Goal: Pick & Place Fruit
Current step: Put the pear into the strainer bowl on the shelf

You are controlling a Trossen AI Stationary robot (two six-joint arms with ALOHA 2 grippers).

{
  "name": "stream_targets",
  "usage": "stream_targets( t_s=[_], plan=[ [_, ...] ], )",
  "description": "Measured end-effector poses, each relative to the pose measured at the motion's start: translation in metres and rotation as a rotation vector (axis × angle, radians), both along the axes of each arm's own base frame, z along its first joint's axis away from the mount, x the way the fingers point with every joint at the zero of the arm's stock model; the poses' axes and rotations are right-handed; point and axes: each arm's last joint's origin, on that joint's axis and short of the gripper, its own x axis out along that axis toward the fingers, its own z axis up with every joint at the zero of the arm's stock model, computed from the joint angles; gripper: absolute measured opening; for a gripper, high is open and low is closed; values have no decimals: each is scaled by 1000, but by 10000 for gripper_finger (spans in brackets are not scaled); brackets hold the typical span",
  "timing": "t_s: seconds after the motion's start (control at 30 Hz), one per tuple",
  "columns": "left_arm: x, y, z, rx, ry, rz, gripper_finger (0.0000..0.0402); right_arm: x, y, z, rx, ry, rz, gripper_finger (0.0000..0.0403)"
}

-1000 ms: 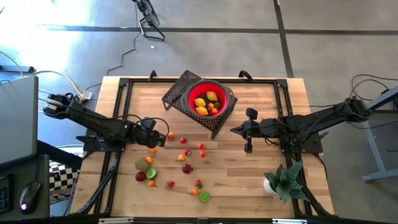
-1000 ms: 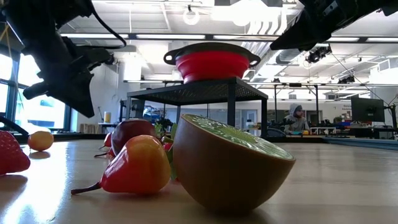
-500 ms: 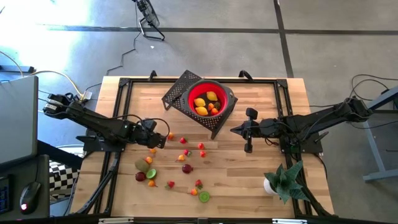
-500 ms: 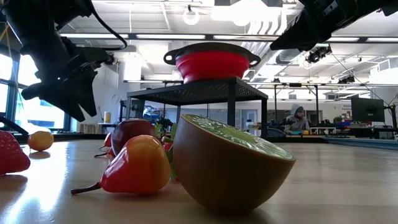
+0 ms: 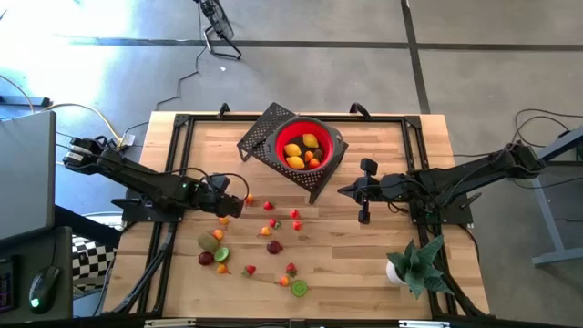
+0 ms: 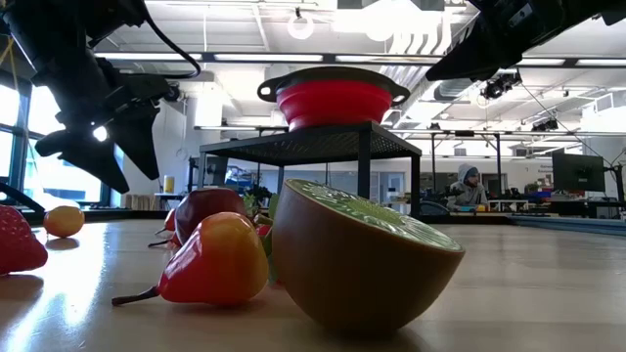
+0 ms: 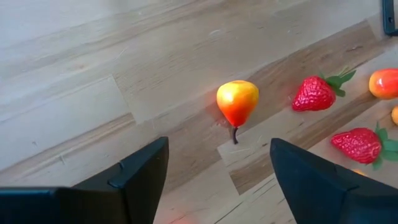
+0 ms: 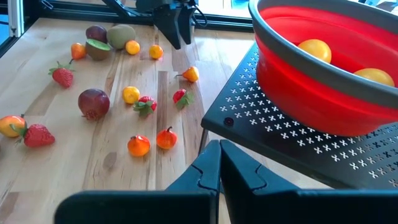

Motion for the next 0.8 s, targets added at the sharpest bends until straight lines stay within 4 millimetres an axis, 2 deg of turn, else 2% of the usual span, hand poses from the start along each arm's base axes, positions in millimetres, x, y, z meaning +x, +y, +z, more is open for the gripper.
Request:
stream_targets(
  t_s=[0.33, 0.8],
  plan=[
    [0, 1, 1, 46, -6, 9, 276, 0, 0, 0, -1, 2, 1, 2],
    [11, 3, 10, 176, -164, 65, 276, 0, 0, 0, -7, 2, 3, 2]
  ],
)
